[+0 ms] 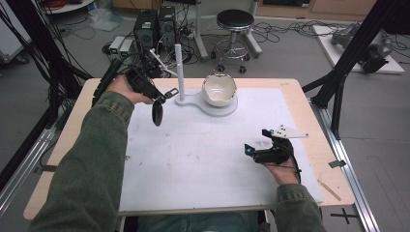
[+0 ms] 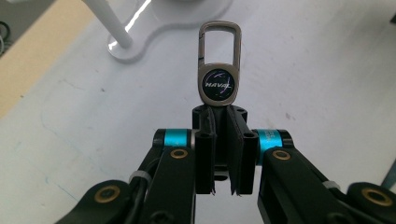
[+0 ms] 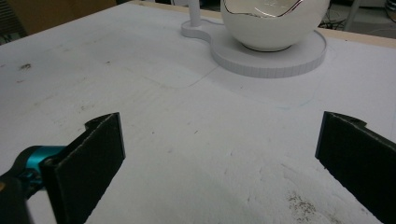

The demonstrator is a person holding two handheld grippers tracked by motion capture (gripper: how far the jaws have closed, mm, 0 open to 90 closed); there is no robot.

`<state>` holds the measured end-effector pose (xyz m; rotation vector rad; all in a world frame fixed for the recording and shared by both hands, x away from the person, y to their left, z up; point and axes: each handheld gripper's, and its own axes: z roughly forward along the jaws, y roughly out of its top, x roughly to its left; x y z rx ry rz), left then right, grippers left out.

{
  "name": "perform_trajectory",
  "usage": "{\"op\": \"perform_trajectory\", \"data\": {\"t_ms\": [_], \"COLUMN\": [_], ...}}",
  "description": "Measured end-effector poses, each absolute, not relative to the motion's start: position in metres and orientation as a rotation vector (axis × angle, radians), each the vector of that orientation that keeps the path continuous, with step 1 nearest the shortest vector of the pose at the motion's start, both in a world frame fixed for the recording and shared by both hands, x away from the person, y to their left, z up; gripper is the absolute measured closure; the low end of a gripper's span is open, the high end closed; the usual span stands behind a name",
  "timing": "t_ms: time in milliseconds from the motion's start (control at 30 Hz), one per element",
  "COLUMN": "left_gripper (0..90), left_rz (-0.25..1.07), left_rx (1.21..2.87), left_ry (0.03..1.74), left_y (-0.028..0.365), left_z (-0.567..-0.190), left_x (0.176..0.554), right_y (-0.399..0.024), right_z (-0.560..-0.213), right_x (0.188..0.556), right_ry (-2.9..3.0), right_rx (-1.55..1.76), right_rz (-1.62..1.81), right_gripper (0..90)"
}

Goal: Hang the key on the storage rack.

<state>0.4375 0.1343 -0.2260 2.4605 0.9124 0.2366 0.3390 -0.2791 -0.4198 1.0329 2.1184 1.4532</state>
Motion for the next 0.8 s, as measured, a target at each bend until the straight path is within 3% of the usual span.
{"op": "perform_trajectory", "data": {"t_ms": [800], "left_gripper": [82.2], "left_rz": [0.439], "left_rx": [2.428], "left_ry": [0.942], "left_y": [0.112], "left_z": [-0.212], "left_x": [0.491], "right_y": [-0.284], "right_z": [-0.420], "right_x": [0.338], "right_ry": [2.097], "right_rx": [1.050], "right_rz": [1.470], "right_gripper": [0.3]}}
